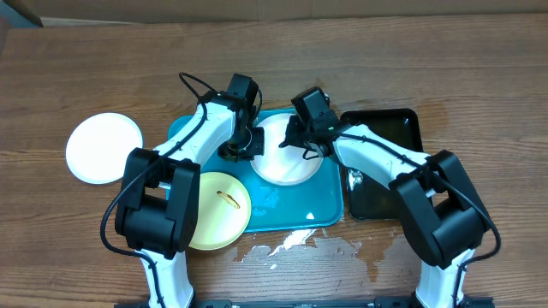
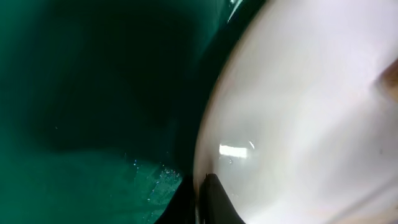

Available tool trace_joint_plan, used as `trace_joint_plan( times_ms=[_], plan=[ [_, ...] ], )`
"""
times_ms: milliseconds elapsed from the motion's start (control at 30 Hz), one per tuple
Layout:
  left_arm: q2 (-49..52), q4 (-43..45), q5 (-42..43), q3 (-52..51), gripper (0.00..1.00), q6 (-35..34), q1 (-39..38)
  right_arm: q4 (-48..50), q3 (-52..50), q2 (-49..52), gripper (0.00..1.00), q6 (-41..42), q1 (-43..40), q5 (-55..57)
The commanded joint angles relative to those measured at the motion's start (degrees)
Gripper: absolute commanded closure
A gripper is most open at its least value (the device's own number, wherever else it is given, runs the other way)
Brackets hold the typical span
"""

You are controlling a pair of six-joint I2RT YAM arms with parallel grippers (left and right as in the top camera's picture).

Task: Clean dirty plates on tray and stack at the side
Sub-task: 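Scrub the white plate with the sponge while left gripper holds rim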

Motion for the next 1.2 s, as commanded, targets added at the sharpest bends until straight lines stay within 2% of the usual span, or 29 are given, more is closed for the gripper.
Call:
trace_joint_plan(
  times_ms=[0,567,1067,1167],
  plan=[
    [1.40,-1.40,-2.73,-2.08,0.96,3.48,-0.42,0.26,2.71,-4.79,0.96,-2.34,-0.07,-0.85],
    [1.40,-1.38,-2.75,-2.08,0.96,2.12,-0.35,-0.28,2.43,4.98,0.96,-1.11,3.65,-0.55],
    [1.40,-1.40,-4.22,-2.05,0.96,-2.16,1.25,-16.31,3.28,2.84,0.96,-1.20,-2.03,2.25],
    [1.40,-1.42,-4.20,-2.08,0.96,-2.16,1.55,-18.58,3.69,1.62,0.96,-3.72,-3.45,2.23]
  ],
)
